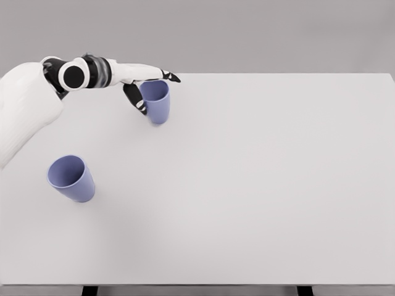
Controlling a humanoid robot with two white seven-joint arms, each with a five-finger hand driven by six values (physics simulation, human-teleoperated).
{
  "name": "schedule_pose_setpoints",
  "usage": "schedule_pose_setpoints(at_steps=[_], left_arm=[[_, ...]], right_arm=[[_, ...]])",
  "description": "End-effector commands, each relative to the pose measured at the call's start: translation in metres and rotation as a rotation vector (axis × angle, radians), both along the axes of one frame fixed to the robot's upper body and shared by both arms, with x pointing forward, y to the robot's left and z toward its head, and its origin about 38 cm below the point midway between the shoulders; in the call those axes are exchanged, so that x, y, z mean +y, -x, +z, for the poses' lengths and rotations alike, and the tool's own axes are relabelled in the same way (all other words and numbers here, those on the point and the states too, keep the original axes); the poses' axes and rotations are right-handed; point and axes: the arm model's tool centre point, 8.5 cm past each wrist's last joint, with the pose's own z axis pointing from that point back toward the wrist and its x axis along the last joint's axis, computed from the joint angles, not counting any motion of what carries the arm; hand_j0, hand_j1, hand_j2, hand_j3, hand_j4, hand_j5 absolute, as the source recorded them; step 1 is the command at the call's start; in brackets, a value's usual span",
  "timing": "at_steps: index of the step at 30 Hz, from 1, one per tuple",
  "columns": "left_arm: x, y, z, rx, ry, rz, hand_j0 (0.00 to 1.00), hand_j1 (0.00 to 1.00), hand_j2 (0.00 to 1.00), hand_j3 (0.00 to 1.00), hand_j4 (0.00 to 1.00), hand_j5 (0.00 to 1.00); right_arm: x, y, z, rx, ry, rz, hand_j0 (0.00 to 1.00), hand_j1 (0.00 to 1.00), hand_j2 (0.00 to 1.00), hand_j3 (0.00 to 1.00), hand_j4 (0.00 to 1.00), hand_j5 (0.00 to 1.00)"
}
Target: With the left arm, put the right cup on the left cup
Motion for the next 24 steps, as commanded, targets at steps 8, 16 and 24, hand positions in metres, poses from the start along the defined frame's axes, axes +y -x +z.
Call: schedule_pose_setpoints(at_steps=[8, 16, 24], left_arm=[[-0.001, 0.001, -0.003, 0.006, -0.006, -0.001, 1.00, 1.00, 1.00, 1.00, 1.00, 1.00], [-0.001, -0.002, 0.005, -0.008, -0.006, 0.000, 0.92, 0.92, 0.92, 0.92, 0.92, 0.92], [-0.002, -0.003, 0.010, -0.017, -0.006, -0.001, 0.95, 0.95, 0.95, 0.95, 0.95, 0.95]], right_arm=[[0.000, 0.000, 0.000, 0.000, 0.001, 0.000, 1.00, 1.00, 1.00, 1.00, 1.00, 1.00], [0.000, 0.000, 0.000, 0.000, 0.001, 0.000, 1.00, 1.00, 1.00, 1.00, 1.00, 1.00], [0.000, 0.000, 0.000, 0.000, -0.001, 0.000, 1.00, 1.00, 1.00, 1.00, 1.00, 1.00]])
